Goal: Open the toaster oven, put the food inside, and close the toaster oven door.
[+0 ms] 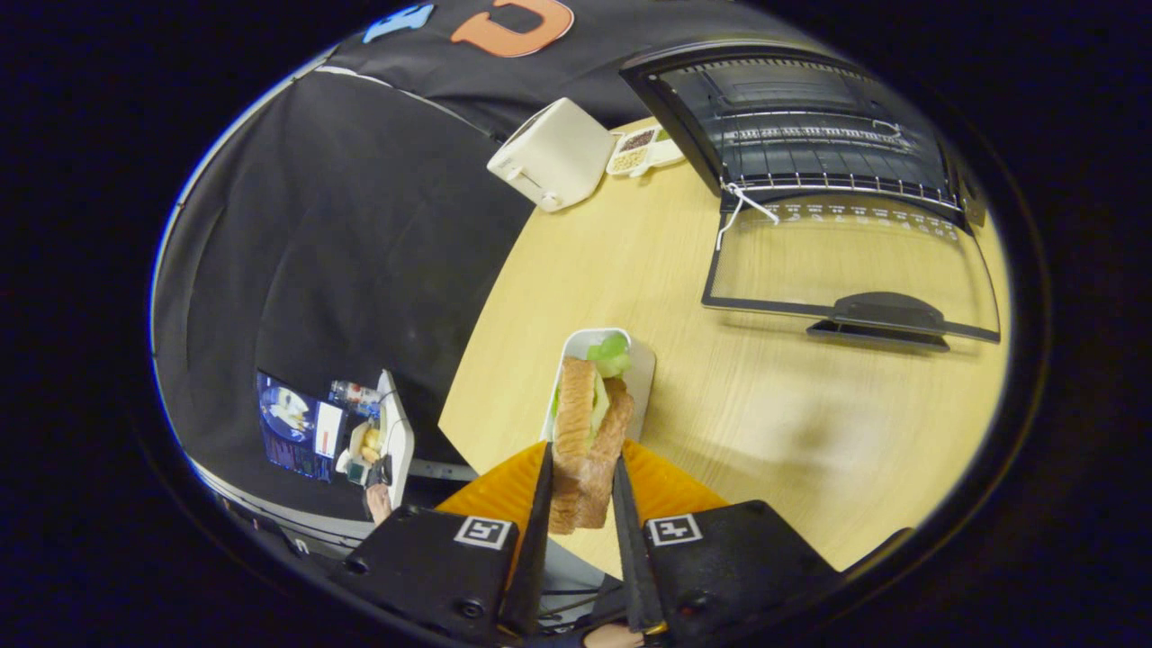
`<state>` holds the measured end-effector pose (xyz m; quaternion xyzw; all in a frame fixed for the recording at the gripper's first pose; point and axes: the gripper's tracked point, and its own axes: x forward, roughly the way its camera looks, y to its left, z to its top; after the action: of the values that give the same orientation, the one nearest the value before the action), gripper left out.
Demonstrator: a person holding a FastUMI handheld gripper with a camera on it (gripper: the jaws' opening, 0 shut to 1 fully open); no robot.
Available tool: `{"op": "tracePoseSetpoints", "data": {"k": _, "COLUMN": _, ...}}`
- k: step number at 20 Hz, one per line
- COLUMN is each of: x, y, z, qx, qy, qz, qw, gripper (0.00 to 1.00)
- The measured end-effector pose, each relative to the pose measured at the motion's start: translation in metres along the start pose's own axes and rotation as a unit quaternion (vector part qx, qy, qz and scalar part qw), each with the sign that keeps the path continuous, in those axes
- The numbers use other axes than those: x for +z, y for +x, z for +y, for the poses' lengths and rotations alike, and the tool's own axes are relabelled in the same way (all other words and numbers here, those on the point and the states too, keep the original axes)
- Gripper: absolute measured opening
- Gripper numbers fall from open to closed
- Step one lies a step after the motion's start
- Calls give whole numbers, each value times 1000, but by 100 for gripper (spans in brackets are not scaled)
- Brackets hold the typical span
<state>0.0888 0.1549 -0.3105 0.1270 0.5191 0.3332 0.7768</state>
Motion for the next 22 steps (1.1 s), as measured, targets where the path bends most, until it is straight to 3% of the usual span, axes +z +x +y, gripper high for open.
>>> {"op": "tracePoseSetpoints", "data": {"k": 9, "x": 6, "y": -20, "z": 12, "qx": 29, "qy": 8, "qz": -30, "qw": 999, "gripper": 39}}
{"op": "tracePoseSetpoints", "data": {"k": 14, "x": 8, "y": -31, "z": 16, "qx": 59, "qy": 53, "qz": -50, "qw": 996, "gripper": 35}}
{"op": "tracePoseSetpoints", "data": {"k": 18, "x": 36, "y": -59, "z": 29, "qx": 139, "qy": 104, "qz": -122, "qw": 977, "gripper": 35}}
{"op": "tracePoseSetpoints", "data": {"k": 22, "x": 73, "y": -94, "z": 4, "qx": 170, "qy": 155, "qz": -201, "qw": 952, "gripper": 34}}
